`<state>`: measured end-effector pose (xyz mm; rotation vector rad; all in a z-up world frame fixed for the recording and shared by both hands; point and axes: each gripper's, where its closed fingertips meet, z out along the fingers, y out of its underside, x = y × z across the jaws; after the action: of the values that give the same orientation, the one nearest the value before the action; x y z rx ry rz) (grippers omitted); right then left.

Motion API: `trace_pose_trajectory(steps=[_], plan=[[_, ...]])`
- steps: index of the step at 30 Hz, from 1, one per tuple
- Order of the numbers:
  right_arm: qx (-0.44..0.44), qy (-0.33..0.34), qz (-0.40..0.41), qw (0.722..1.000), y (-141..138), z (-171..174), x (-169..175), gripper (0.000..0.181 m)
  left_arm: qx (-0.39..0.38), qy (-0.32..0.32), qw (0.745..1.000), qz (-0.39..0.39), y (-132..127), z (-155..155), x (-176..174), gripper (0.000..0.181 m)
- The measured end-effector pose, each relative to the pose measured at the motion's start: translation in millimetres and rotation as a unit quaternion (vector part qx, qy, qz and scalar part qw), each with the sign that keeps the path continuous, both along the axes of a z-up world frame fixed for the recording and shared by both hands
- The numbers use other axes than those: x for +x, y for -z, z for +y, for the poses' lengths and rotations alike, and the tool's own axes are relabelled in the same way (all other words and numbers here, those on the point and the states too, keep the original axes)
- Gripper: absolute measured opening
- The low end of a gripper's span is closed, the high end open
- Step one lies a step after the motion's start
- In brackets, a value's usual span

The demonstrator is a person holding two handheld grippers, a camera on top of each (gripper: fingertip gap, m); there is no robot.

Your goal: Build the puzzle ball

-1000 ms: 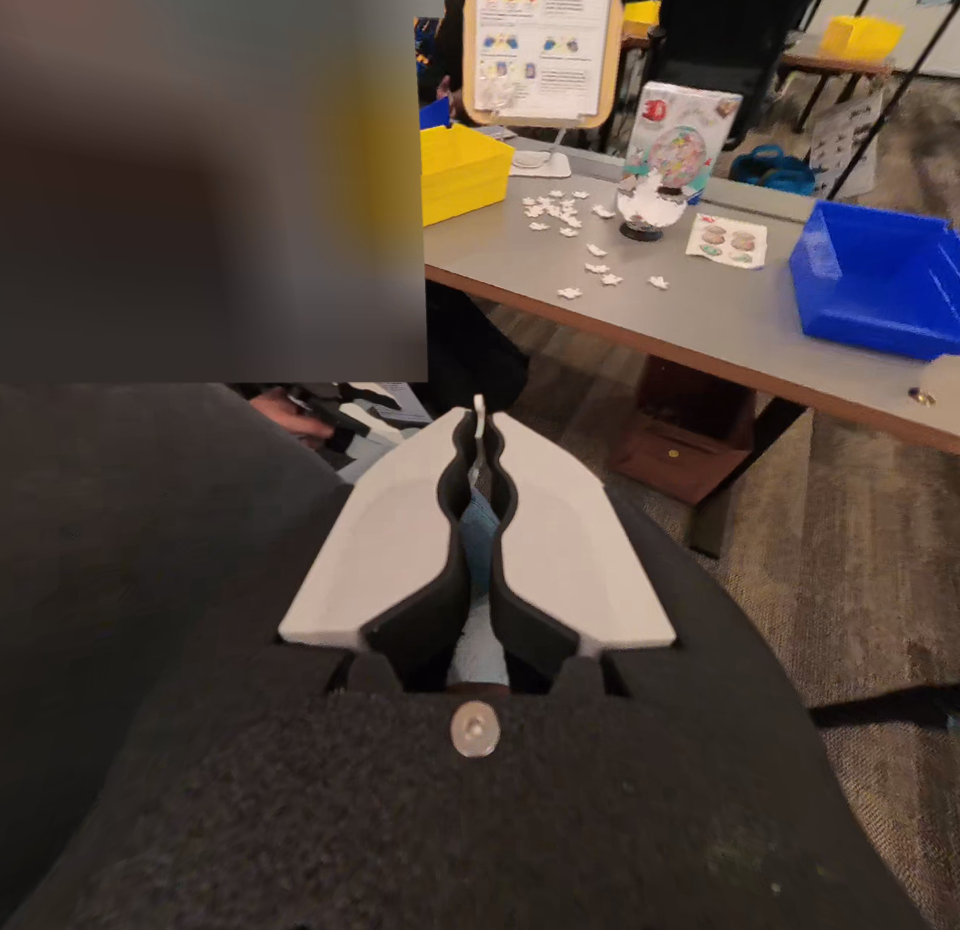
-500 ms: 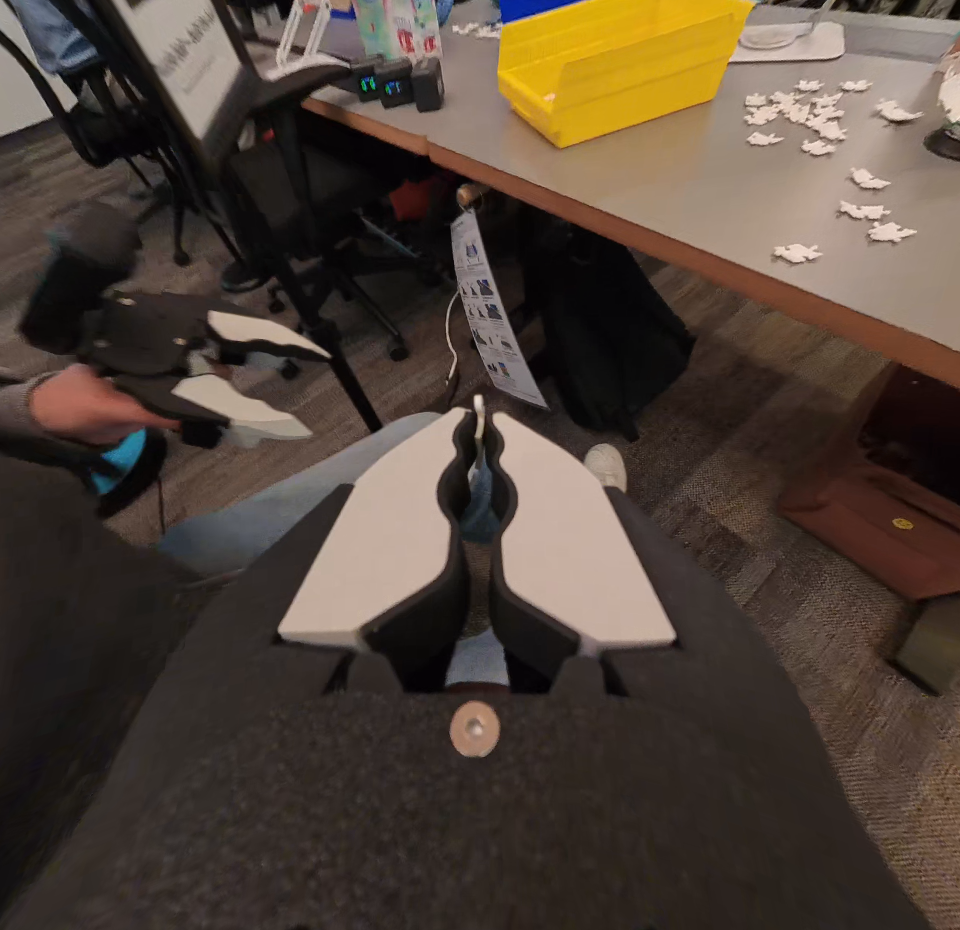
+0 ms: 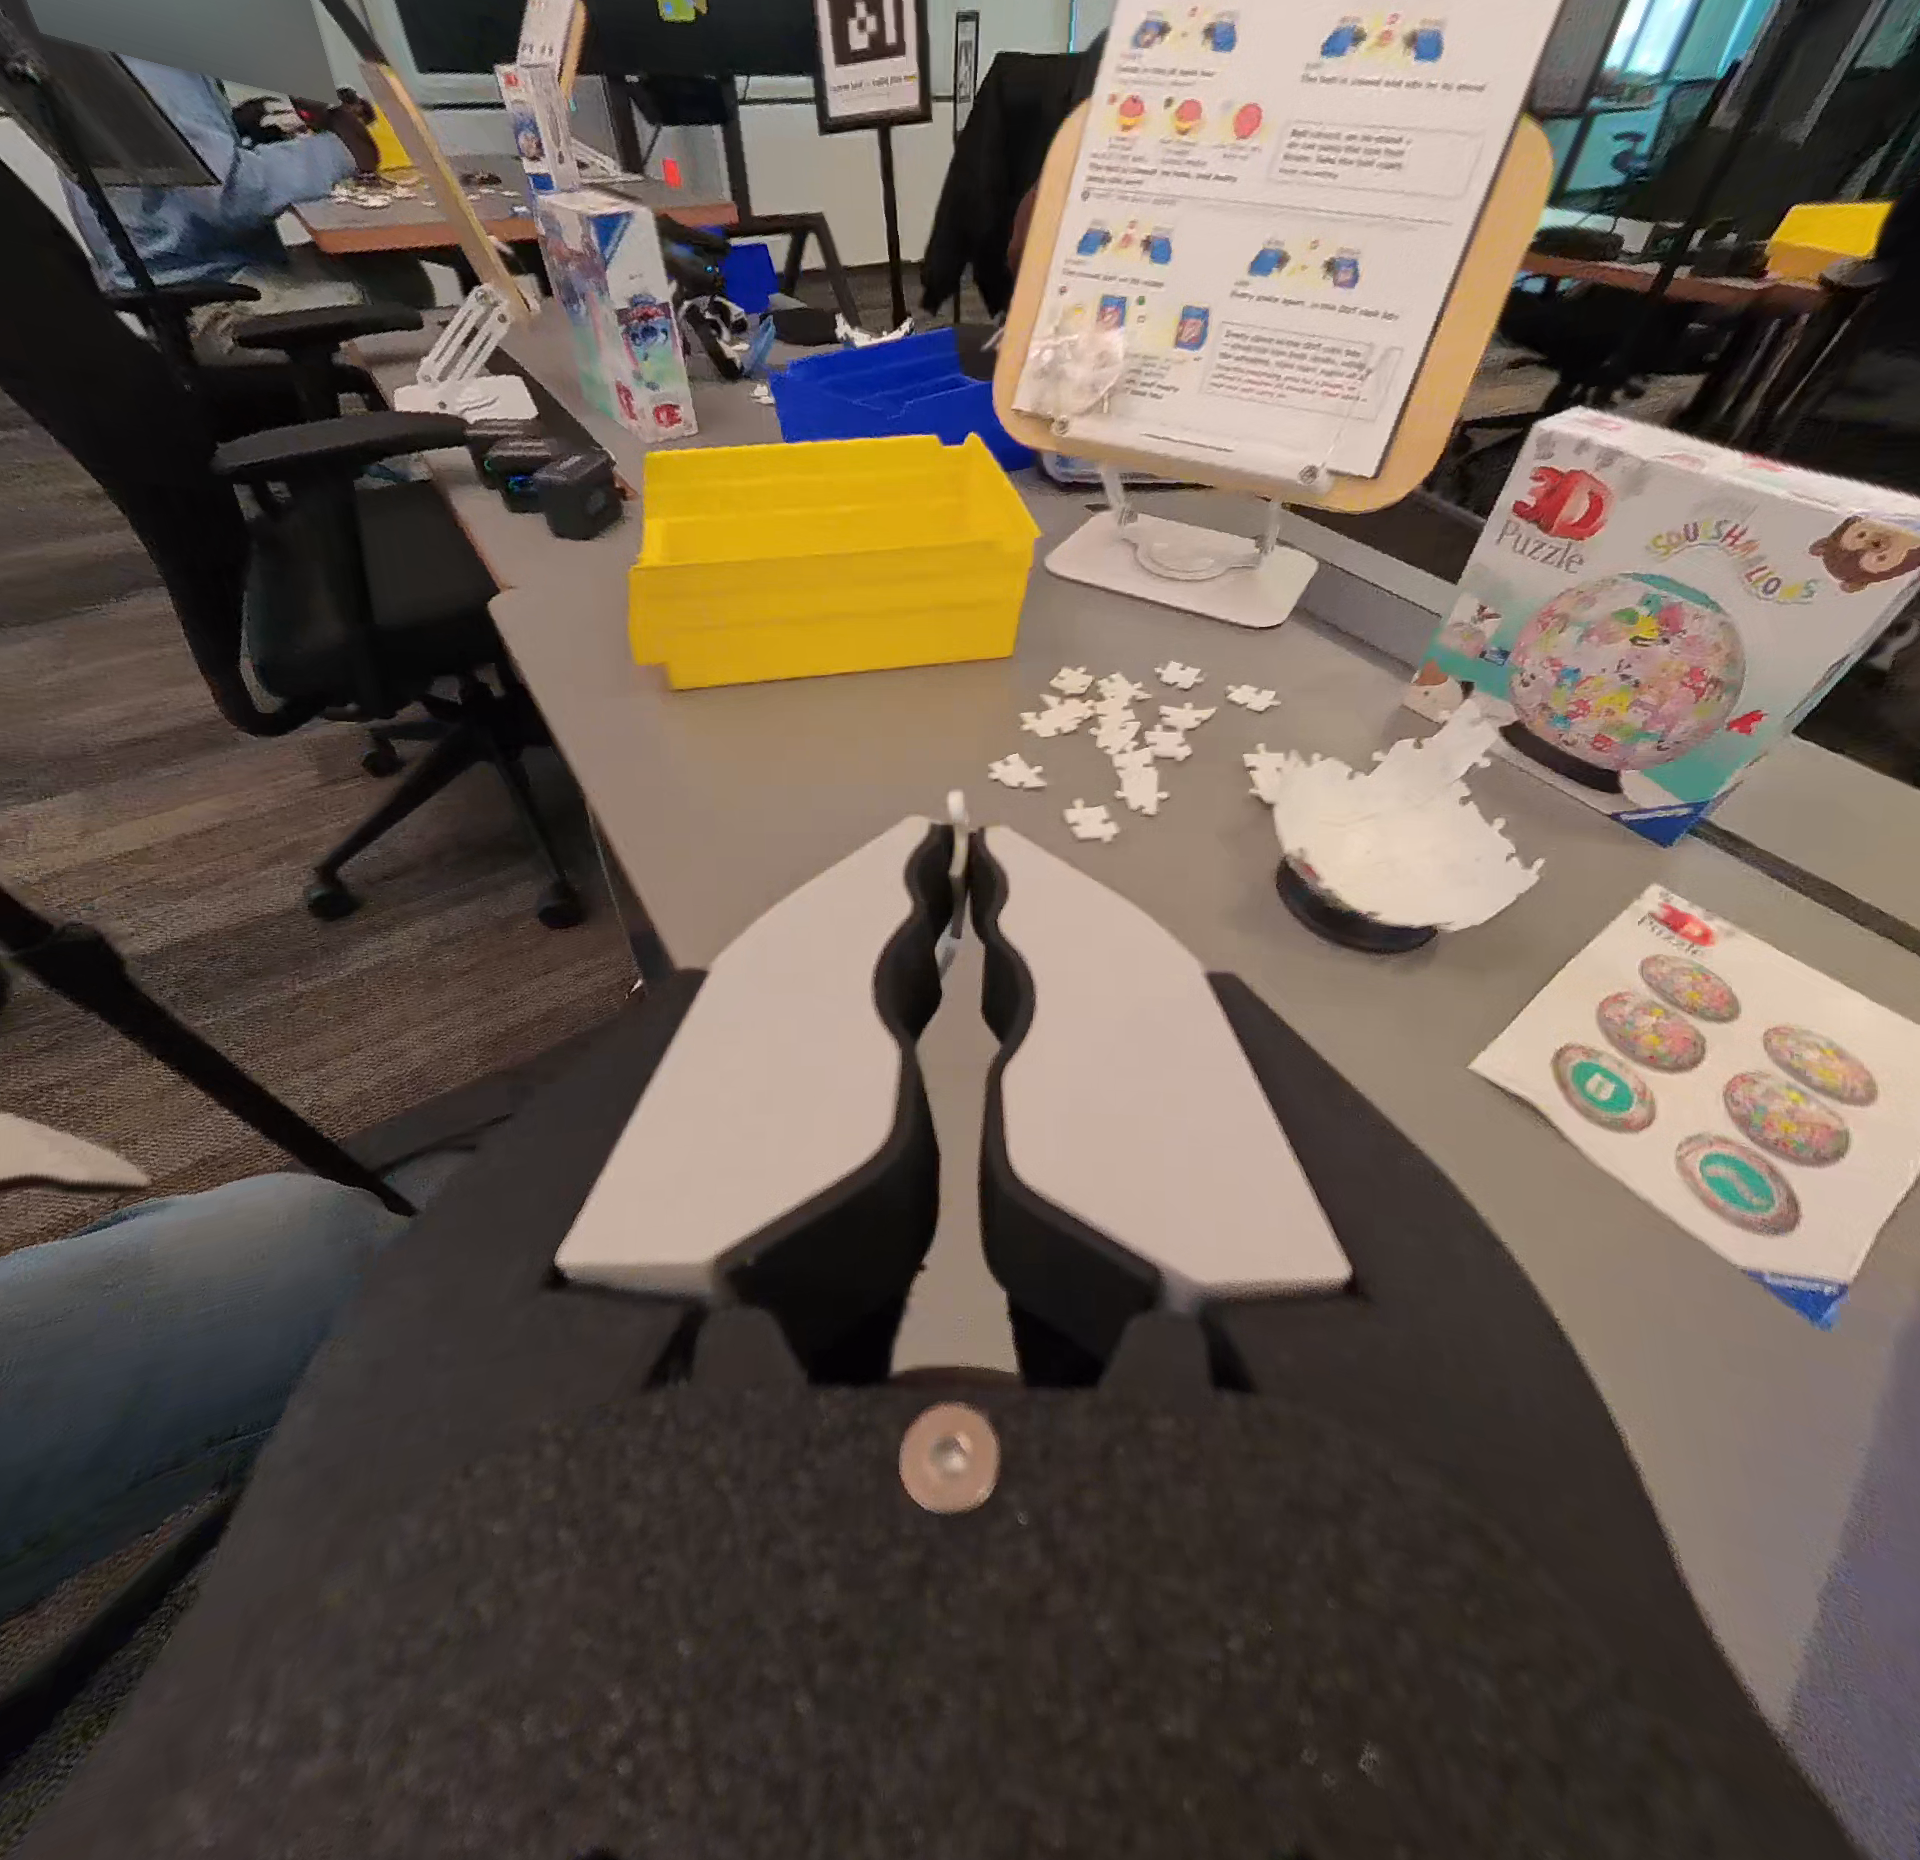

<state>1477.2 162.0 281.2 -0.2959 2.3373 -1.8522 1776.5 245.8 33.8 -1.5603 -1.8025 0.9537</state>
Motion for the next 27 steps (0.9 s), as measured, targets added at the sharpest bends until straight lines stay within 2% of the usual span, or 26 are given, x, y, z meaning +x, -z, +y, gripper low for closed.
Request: trace_pose_trajectory(steps=[3,5,8,11,13,15,17,19,22,24,27], plan=[[0.003,-0.012,-0.019,1.0,4,-28,-35,0.002,0.021,0.01,1.0,0.008,-1,-10,-38,0.071],[0.01,-0.033,-0.024,0.999,8,-38,-45,0.003,0.022,0.02,0.999,0.033,-12,-18,-66,0.068],[0.021,-0.04,-0.008,0.999,11,-52,-63,0.003,0.018,0.066,0.996,0.051,-32,-31,-120,0.067],[0.018,-0.047,-0.008,0.999,5,-73,-82,0.002,0.064,0.128,0.984,0.107,-85,-34,-174,0.066],[0.025,-0.048,-0.006,0.999,6,-93,-97,0.002,0.103,0.163,0.97,0.15,-121,-36,-194,0.065],[0.037,-0.051,0.003,0.998,14,-119,-113,0.002,0.158,0.163,0.956,0.185,-142,-55,-208,0.064],[0.047,-0.052,0.008,0.998,27,-147,-128,0.002,0.204,0.14,0.948,0.202,-161,-93,-228,0.063],[0.058,-0.051,0.01,0.997,40,-170,-143,0.002,0.205,0.13,0.952,0.186,-173,-140,-253,0.062],[0.065,-0.049,-0.006,0.997,57,-196,-162,0.002,0.13,0.115,0.973,0.15,-190,-223,-301,0.056],[0.073,-0.045,-0.011,0.996,69,-209,-176,0.002,0.077,0.128,0.981,0.124,-197,-274,-340,0.056],[0.067,-0.044,-0.021,0.997,79,-229,-196,0.002,0.022,0.12,0.991,0.051,-178,-352,-401,0.06]])
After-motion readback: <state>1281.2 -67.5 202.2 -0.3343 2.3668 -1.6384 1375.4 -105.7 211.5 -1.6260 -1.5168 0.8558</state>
